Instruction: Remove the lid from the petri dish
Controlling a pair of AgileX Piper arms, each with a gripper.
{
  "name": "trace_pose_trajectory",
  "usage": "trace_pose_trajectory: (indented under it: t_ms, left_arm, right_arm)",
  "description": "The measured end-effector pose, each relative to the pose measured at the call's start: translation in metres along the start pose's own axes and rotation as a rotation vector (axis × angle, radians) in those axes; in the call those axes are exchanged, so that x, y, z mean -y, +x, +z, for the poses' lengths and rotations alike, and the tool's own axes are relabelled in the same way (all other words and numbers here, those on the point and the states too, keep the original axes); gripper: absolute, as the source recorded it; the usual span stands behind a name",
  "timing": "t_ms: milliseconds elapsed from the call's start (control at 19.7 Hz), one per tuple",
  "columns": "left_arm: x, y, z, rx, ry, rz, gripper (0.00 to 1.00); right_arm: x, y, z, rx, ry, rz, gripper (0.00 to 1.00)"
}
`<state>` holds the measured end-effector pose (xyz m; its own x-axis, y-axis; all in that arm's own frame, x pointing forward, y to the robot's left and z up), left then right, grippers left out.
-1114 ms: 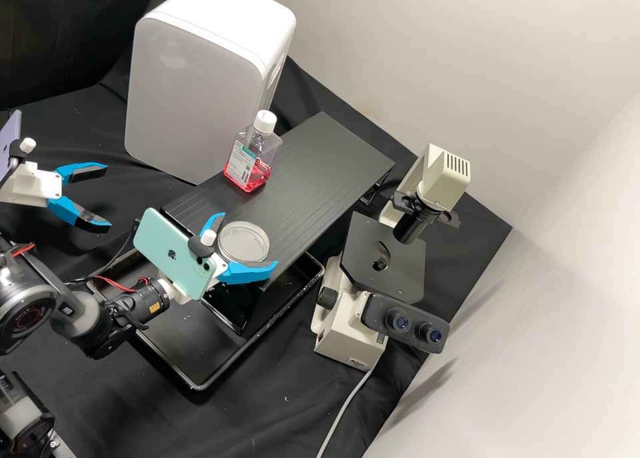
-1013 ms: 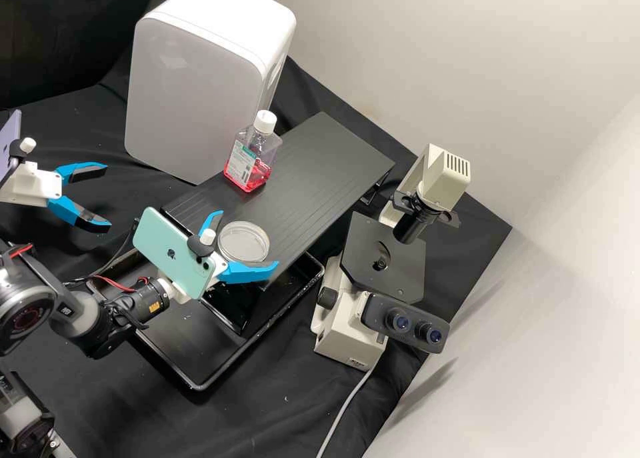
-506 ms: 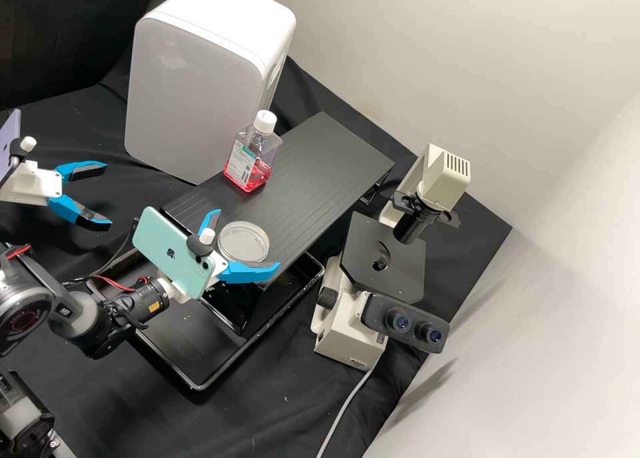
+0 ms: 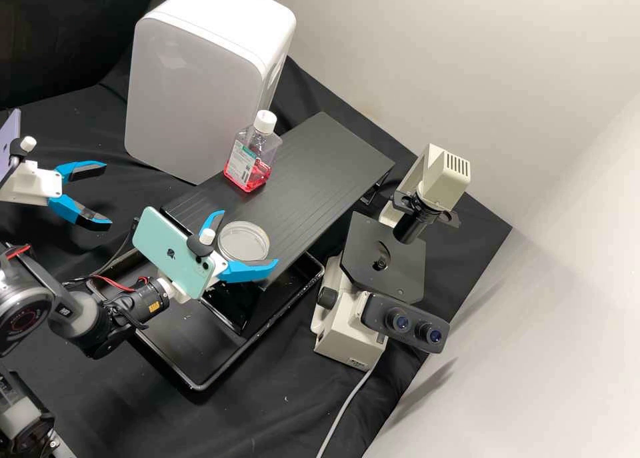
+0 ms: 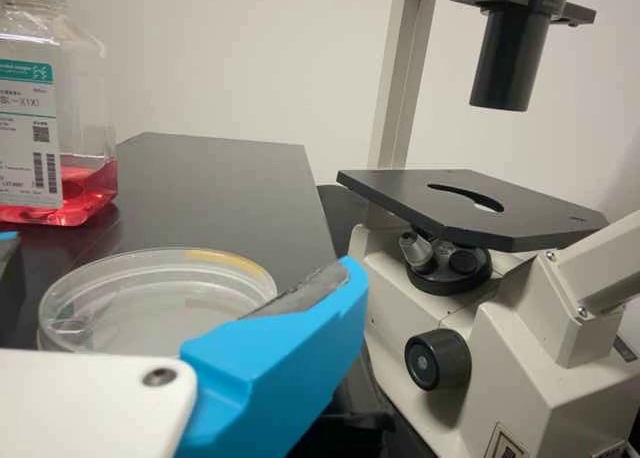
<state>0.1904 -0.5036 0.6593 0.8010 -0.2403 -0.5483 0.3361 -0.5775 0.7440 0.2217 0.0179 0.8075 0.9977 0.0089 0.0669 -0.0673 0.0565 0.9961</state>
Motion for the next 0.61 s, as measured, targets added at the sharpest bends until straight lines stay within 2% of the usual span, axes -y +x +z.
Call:
trace_pose_trajectory:
  t_ms: [608]
  left_arm:
    - [0.0017,0.0005,-0.0005,-0.002,0.001,-0.006,1.00]
  right_arm:
    - [-0.0013,0.0001,0.0015,0.007,0.004,0.006,0.00]
